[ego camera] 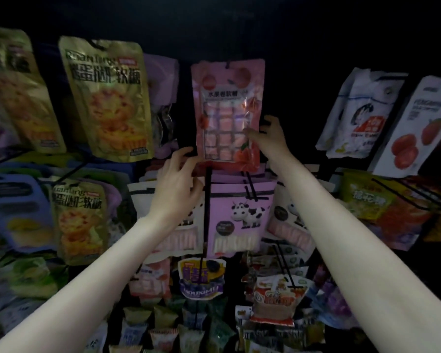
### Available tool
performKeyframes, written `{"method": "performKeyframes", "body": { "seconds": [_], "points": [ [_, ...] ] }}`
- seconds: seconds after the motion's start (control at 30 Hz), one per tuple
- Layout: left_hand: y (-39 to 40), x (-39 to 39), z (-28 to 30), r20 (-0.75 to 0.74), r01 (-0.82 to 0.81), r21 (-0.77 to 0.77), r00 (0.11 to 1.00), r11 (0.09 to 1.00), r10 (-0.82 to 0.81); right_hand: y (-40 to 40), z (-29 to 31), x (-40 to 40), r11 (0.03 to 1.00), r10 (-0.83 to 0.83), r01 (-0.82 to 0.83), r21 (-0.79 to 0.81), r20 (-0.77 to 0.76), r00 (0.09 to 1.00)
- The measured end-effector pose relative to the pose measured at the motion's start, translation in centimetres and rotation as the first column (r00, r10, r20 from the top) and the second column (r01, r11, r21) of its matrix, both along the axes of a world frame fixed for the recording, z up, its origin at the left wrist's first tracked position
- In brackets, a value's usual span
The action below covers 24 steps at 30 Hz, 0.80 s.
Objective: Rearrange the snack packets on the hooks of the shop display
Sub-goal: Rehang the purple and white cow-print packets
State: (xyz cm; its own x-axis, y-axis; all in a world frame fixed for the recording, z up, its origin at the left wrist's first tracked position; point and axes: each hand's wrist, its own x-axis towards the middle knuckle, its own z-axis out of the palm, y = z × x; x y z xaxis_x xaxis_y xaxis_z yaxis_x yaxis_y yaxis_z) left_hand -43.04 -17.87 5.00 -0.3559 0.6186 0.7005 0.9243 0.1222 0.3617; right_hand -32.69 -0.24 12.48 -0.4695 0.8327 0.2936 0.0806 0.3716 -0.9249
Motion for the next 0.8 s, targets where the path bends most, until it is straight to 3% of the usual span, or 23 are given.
{"method": "performKeyframes", "body": {
  "seconds": [0.17,0.27,0.33,0.4,0.47,0.53,0.63,0.8],
  "points": [
    [-2.4,-1.7,-0.7,0.016,-0.129,-0.114,0.991,0.985,0.132,-0.5,-0.9,-2.2,0.997,-0.056,0.057,-0.050,0.009,0.998],
    [-3.6,-2.5,-2.1,0.078,-0.083,-0.170,0.992,0.982,0.098,-1.0,-1.7,-2.3,0.996,-0.059,0.065,-0.065,0.098,0.993],
    [-4.4,-2.7,-3.3,0.113,-0.065,-0.140,0.990,0.988,0.081,-2.4,-1.8,-1.8,0.989,-0.149,0.146,0.033,0.118,0.982],
    [-5.4,-2.6,-4.5,0.178,-0.072,-0.100,0.980,0.992,0.089,-5.1,-2.4,-0.9,0.938,-0.269,0.258,0.230,0.016,0.963],
    [-6.2,-2.6,-5.5,0.213,-0.057,-0.074,0.974,0.996,0.072,-8.5,-4.2,-0.3,0.875,-0.207,0.210,0.435,-0.055,0.977],
    [-6.7,-3.0,-5.9,0.196,-0.043,-0.072,0.979,0.996,0.057,-11.1,-6.9,-0.5,0.835,-0.073,-0.013,0.550,0.133,0.988],
    [-7.2,-3.8,-5.6,0.148,-0.046,-0.115,0.987,0.992,0.063,-11.5,-10.4,-1.9,0.837,0.041,-0.278,0.472,0.451,0.892],
    [-9.3,-5.1,-6.7,0.144,-0.055,-0.192,0.986,0.980,0.084,-9.1,-12.9,-5.1,0.829,-0.047,-0.301,0.472,0.594,0.803]
  ]
}}
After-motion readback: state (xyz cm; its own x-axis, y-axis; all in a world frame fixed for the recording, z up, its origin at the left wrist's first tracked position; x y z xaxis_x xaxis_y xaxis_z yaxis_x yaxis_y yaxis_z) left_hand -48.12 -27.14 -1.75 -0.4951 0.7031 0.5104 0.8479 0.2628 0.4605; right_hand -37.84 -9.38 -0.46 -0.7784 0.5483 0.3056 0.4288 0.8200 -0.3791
